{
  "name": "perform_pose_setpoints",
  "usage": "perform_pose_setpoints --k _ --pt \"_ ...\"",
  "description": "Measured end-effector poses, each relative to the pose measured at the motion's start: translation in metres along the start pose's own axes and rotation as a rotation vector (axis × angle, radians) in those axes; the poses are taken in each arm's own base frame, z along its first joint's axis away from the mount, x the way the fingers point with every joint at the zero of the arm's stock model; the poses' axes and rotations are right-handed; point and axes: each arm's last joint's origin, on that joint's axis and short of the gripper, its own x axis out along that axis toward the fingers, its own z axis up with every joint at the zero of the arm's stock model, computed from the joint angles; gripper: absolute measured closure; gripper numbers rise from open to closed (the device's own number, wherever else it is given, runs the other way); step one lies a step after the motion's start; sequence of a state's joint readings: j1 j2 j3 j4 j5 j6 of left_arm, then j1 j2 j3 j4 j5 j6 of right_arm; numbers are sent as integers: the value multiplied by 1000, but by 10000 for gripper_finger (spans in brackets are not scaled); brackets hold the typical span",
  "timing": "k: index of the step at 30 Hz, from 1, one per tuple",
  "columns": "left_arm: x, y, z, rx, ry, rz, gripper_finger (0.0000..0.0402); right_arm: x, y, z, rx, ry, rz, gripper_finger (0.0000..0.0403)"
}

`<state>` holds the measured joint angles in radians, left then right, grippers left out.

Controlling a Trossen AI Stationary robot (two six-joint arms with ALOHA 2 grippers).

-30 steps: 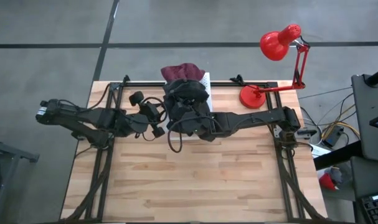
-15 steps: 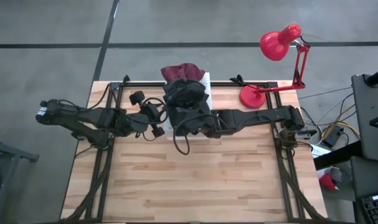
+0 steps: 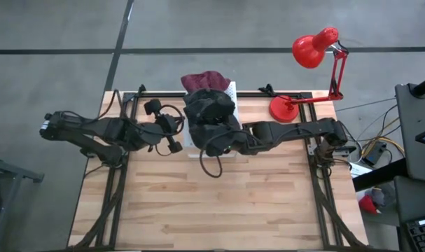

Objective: Pick & Place hat
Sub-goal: Stack the black cap on the black caps on the shelf

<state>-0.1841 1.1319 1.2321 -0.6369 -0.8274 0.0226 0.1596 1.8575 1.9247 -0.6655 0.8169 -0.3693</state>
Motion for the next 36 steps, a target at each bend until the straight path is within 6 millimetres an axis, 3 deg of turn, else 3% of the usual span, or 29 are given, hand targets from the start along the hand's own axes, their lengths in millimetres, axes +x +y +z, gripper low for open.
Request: perform_pose_setpoints --k 3,11,16,29,36 --pt "-2 1 2 -7 -8 -31 401 -2 -3 0 25 -6 0 380" --pt "-4 -7 3 -11 -19 -334 397 -3 -4 0 35 -4 -16 380" --pt "-5 -7 1 -10 -6 -350 392 -4 -6 1 37 -4 -24 380" --pt "-4 -7 -1 -12 11 -360 253 -13 -11 2 55 -21 -22 380" --pt "-4 -7 0 -23 7 -329 232 -16 -8 3 53 -27 -13 381"
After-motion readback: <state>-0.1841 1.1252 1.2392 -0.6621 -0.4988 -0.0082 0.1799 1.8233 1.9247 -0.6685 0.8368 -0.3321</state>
